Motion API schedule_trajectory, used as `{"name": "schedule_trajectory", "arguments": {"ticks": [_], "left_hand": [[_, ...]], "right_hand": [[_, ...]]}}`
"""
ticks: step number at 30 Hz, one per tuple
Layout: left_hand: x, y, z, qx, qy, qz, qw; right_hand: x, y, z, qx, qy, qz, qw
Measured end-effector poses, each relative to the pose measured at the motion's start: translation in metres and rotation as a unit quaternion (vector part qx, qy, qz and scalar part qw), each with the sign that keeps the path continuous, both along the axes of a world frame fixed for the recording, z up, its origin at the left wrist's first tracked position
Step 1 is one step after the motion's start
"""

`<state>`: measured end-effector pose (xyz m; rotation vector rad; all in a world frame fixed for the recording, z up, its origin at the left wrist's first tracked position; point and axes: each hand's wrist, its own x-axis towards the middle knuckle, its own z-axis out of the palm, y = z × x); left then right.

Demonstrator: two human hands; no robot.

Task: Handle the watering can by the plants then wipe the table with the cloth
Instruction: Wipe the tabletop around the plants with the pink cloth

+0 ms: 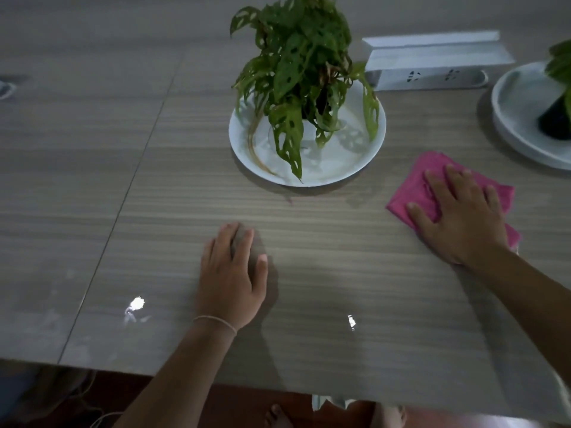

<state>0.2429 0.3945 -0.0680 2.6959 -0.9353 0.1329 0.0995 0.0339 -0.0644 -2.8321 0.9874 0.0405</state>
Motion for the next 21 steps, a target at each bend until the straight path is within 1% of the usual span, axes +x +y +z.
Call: {"name": "schedule_trajectory", "arguments": {"ticks": [4,7,10,12,14,15,17,21], "left_hand": [[0.0,0.0,0.0,-0.016,0.013,0.012,1.0],[0.002,0.002,0.0,-0.063,0.045,0.022,0.997],[0.001,0.004,0.002,-0.15,0.08,0.031,0.985],[0.0,0.008,0.008,-0.231,0.112,0.046,0.965],[0.005,0.022,0.014,-0.287,0.121,0.075,0.947],[0.01,0.034,0.017,-0.301,0.117,0.092,0.942],[0.024,0.068,0.021,-0.298,0.105,0.127,0.94],[0.057,0.148,0.026,-0.239,0.081,0.205,0.946]], "right_hand": [[-0.003,0.022,0.0,0.003,0.008,-0.008,1.0],[-0.011,0.07,0.0,0.0,0.023,0.032,0.999],[-0.021,0.138,-0.004,-0.003,0.033,0.112,0.993],[-0.027,0.187,-0.007,-0.001,0.023,0.151,0.988],[-0.024,0.233,-0.009,0.0,0.004,0.181,0.984],[-0.019,0.254,-0.011,-0.001,-0.003,0.199,0.98],[-0.003,0.293,-0.012,-0.003,-0.011,0.236,0.972],[0.051,0.367,-0.01,0.023,-0.024,0.302,0.953]]}}
